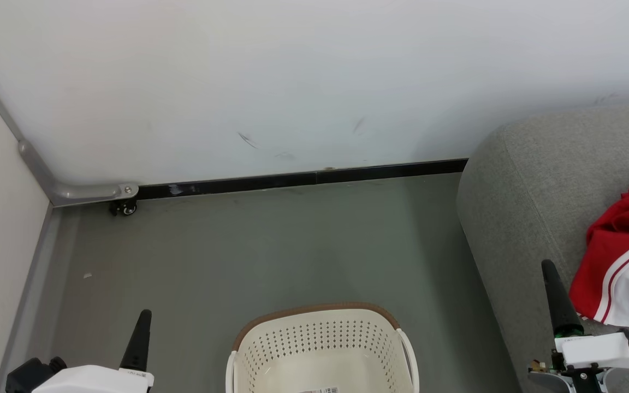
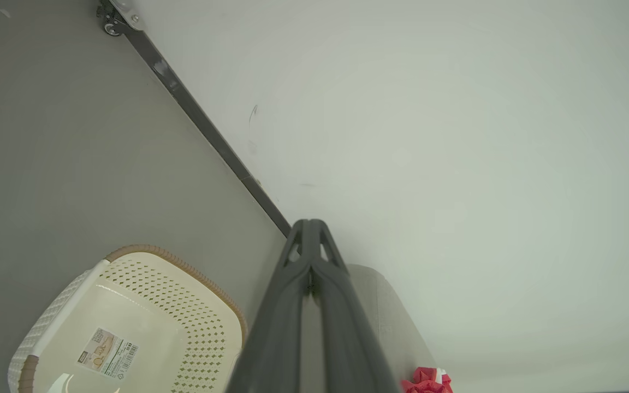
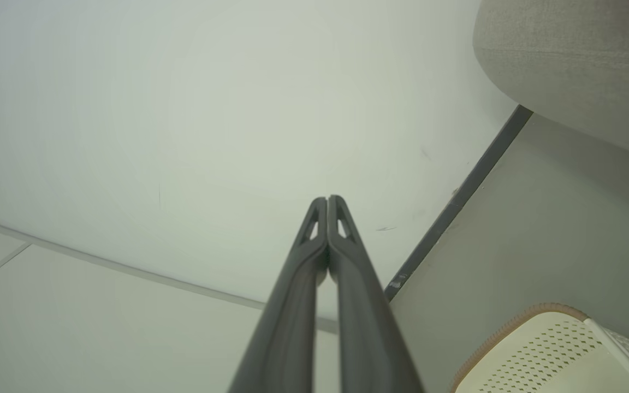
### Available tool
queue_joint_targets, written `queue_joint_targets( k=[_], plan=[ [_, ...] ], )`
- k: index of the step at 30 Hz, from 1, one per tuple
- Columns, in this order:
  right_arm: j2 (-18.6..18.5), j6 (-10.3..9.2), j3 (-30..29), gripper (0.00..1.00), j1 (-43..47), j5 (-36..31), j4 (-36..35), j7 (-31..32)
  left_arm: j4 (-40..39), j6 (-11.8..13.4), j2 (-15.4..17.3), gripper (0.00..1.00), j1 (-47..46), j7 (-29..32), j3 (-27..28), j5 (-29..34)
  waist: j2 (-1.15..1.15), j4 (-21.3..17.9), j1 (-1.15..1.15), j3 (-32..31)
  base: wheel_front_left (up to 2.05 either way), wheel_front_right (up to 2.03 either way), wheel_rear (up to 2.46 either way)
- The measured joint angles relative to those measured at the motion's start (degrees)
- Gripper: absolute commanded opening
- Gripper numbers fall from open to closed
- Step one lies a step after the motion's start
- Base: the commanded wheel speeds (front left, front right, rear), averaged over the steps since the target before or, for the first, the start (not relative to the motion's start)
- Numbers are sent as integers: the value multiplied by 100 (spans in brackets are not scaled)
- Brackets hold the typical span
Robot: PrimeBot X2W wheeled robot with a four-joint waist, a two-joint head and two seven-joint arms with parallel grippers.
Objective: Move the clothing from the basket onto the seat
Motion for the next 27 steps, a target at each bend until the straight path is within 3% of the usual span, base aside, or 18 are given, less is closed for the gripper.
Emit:
queue_joint_targets(
  k=[27],
  plan=[
    [-62,0,-132,0,-244,2243,122,268,103,-639,-142,0,-289,501,467,-2126,0,56,-4,44,0,0,0]
  ],
)
